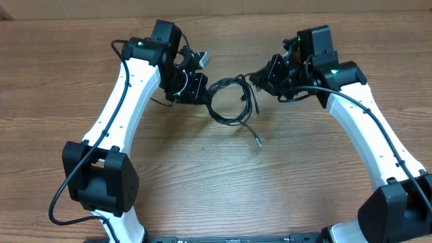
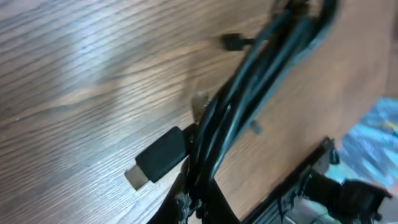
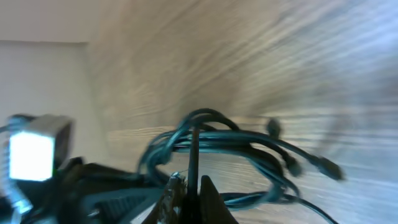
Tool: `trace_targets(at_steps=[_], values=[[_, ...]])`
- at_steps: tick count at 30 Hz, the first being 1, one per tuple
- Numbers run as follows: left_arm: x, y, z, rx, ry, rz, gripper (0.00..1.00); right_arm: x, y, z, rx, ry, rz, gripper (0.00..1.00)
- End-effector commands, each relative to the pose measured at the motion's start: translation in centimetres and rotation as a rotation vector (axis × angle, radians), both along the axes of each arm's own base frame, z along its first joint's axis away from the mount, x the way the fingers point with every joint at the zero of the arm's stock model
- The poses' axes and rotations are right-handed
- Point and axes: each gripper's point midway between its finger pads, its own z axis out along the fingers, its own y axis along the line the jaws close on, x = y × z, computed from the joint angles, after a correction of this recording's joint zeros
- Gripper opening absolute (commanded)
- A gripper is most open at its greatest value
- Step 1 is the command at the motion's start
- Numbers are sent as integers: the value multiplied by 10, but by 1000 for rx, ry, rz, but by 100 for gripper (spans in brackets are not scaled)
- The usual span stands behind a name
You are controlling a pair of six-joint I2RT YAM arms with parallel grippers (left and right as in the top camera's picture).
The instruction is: Untangle cables
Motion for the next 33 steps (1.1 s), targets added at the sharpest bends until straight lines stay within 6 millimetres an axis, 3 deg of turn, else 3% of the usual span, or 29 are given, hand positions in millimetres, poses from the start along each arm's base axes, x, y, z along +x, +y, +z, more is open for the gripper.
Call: trace_targets(at_steps=[1,3,6,9,20,25,28,31,33], values=[[-9,-15,12,-111,-26,-99,4,4,-21,-1,-103,-32,-50,4],[-9,-15,12,-114,-24,-97,4,2,-24,-5,-127,-19,-56,9],[-7,-15,12,-113,15,-37,4,-1,-25,-7,-150,-36,-13,44],[-3,-16,13,-118,35,16,4,-4,-24,-8,-151,-30,2,52],[10,-18,15,-128,64,132,4,-2,1,5,-42,-41,20,54],[9,-17,9,-120,107,177,4,3,14,-10,-32,-1,13,53],[8,-16,-15,-104,141,223,4,3,13,-21,-50,24,16,52],[13,3,-56,18,146,335,4,2,8,-25,-78,28,7,52],[14,9,-73,50,129,358,4,1,7,-26,-92,24,17,52]])
